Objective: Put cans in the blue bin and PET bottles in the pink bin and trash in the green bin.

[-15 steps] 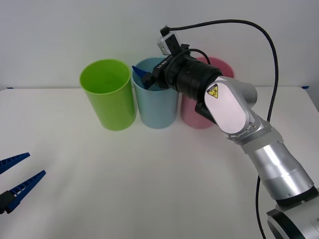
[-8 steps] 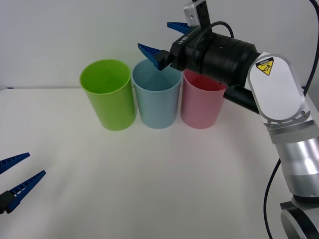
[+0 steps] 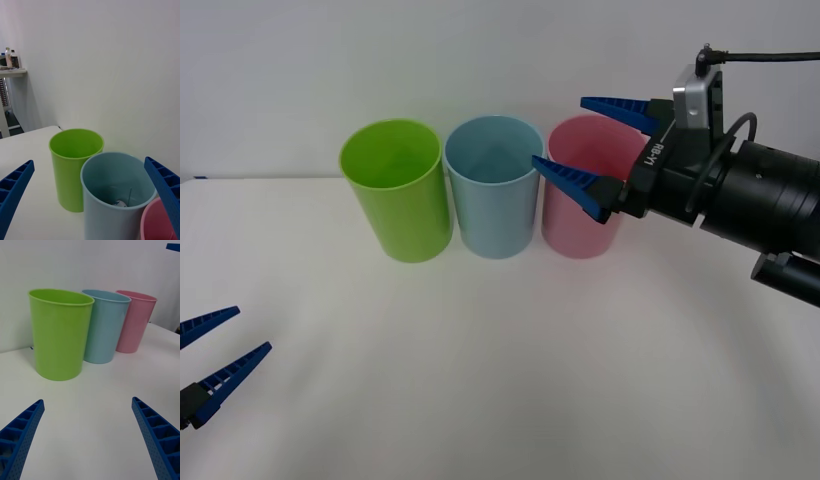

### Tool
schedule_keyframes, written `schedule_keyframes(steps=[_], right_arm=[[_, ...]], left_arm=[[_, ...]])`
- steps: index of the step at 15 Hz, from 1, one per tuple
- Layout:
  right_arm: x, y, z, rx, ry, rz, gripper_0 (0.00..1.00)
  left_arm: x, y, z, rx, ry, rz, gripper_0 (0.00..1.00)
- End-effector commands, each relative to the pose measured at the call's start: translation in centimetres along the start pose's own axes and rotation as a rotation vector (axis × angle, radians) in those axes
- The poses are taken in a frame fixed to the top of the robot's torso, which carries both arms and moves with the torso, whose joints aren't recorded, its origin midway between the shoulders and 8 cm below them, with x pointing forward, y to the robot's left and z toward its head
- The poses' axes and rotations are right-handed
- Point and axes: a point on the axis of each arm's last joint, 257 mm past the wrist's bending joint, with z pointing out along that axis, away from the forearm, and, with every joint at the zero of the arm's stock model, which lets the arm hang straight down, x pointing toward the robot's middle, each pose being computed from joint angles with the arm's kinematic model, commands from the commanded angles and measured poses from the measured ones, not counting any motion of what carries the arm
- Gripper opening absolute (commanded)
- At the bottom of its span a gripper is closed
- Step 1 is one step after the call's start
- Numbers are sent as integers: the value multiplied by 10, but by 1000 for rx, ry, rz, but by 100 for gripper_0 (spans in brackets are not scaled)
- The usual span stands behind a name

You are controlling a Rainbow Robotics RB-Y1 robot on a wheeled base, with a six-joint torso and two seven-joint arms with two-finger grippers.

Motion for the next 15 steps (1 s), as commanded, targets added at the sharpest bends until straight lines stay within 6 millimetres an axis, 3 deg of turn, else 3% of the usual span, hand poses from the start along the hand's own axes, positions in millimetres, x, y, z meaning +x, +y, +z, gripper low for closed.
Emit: schedule_keyframes(steps=[1, 11, 15], right_arm=[[25, 13, -35, -23, 45, -37, 100], [137, 49, -155, -20, 330, -158, 100], [154, 69, -194, -72, 422, -144, 100]], left_arm=[[0, 0, 0, 0, 0, 0, 79], [0, 0, 0, 0, 0, 0, 79], [0, 0, 0, 0, 0, 0, 79]])
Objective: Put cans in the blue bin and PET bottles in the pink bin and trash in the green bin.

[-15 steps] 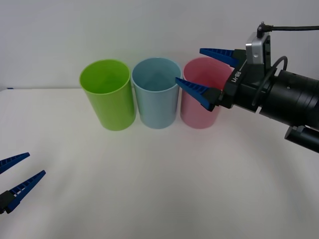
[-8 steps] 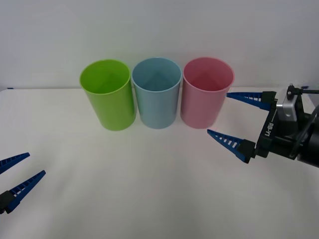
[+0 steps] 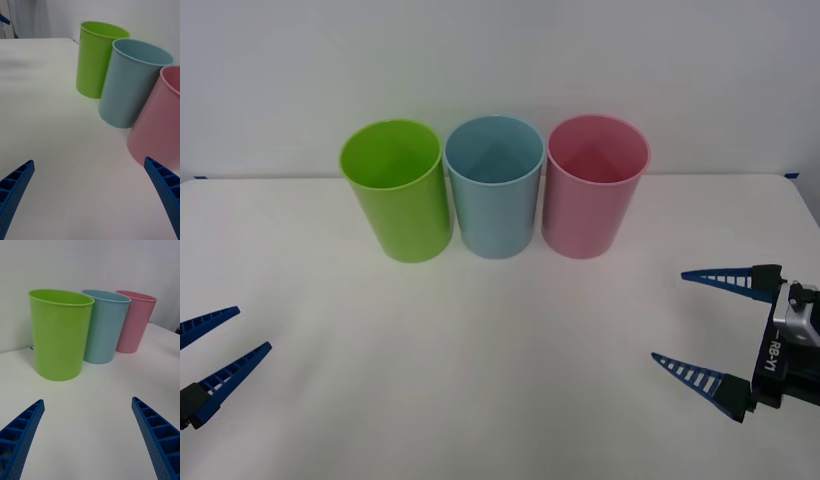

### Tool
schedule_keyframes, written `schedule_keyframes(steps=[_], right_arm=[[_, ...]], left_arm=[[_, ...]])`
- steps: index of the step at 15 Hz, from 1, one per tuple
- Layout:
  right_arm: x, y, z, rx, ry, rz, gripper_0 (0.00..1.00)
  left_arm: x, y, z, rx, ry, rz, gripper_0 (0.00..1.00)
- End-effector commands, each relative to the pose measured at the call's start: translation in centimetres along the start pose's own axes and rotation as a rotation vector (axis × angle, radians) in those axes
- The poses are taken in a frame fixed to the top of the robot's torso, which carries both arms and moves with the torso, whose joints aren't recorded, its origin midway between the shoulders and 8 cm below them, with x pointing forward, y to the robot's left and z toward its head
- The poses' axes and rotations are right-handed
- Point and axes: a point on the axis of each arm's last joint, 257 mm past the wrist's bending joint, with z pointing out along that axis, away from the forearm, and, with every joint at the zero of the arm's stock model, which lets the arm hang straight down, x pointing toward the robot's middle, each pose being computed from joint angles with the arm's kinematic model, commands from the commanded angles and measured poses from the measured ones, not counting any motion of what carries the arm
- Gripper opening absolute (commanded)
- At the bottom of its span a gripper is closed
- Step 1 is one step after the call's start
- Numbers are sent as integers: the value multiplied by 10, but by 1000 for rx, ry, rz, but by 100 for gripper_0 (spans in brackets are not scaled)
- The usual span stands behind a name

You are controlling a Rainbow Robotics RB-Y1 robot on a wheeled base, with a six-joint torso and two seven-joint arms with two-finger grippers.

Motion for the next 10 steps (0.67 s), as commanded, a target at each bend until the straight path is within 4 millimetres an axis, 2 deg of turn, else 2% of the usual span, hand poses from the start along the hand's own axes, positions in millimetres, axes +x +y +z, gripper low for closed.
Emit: schedule_keyframes(steps=[1, 6, 10], right_arm=[[11, 12, -18, -23, 46, -9, 100], [28, 25, -36, -20, 100, 9, 100], [31, 28, -38, -25, 109, 14, 100]], left_arm=[[0, 0, 0, 0, 0, 0, 79], [0, 0, 0, 0, 0, 0, 79], [0, 0, 0, 0, 0, 0, 79]])
